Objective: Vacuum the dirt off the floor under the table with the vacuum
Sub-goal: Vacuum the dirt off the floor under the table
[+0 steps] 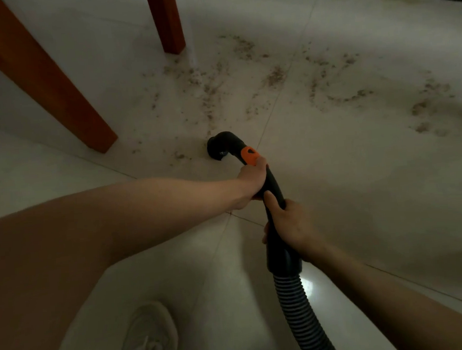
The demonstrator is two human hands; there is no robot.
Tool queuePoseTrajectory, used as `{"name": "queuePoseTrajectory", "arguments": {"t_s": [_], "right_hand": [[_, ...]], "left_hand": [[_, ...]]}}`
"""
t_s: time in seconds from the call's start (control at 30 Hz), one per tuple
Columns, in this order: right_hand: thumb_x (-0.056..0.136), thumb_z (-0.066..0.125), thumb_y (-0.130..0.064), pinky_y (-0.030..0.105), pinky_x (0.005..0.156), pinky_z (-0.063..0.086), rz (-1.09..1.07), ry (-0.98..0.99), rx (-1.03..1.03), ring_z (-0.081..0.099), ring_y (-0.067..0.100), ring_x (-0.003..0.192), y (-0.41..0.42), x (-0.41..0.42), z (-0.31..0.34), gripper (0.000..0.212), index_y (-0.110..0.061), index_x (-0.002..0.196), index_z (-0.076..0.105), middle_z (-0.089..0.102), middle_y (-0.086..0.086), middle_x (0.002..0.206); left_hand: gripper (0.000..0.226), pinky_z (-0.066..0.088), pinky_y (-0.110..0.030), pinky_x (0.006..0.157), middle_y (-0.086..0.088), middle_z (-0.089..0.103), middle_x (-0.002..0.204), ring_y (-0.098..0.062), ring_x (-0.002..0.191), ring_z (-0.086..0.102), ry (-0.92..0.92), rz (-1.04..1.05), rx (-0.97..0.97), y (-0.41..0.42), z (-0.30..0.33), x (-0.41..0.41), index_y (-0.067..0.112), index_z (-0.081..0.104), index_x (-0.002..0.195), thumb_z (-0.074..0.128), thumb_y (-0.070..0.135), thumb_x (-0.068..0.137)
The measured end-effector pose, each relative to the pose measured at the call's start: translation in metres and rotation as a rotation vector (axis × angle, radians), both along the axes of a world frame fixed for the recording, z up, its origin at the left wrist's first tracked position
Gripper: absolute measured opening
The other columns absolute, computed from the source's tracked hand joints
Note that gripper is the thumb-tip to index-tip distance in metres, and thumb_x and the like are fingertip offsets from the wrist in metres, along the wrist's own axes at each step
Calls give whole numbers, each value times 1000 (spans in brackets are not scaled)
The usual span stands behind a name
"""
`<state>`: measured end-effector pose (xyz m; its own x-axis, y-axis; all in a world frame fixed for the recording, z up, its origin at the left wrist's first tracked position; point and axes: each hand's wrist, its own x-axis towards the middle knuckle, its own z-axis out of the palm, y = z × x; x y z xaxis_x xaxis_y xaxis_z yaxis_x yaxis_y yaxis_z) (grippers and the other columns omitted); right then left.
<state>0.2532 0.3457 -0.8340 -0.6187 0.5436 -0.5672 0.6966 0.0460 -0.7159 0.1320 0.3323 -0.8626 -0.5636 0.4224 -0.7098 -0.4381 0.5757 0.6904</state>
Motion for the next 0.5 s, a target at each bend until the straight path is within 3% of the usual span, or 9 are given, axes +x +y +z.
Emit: {"name": "queuePoseTrajectory", "arguments": {"t_s": [0.1, 0.3, 0.4, 0.5], "right_hand": [[98, 37, -48, 35, 61, 57, -2, 8, -6, 67, 24, 56, -3, -11, -1, 46, -10, 76, 53, 66, 9, 63], [94, 37, -54, 47, 71, 58, 19, -3, 114, 69, 29, 67, -10, -30, -11, 46, -13, 79, 51, 69, 13, 74], [95, 38, -51, 44, 70, 58, -49, 12, 66, 68, 31, 72, -16, -42, -14, 46, -9, 87, 53, 68, 16, 81], [96, 38, -51, 32, 56, 53, -63, -1, 73, 66, 24, 65, -15, -58, -15, 50, -5, 91, 56, 67, 12, 78]], "left_hand": [[52, 49, -43, 95, -16, 57, 111, -31, 106, 57, 22, 27, 10, -2, -3, -8, 0, 46, 125, 27, 42, 99], [53, 50, -42, 93, -18, 58, 111, -33, 107, 57, 41, 49, 45, -7, -10, -27, 0, 47, 125, 27, 42, 99], [54, 51, -36, 81, -16, 55, 102, -31, 99, 58, 26, 56, 76, -5, -9, -37, -2, 44, 127, 29, 41, 99], [54, 47, -26, 62, -12, 54, 92, -24, 85, 54, -4, 65, 101, -2, -3, -50, -3, 44, 128, 29, 40, 100]]}}
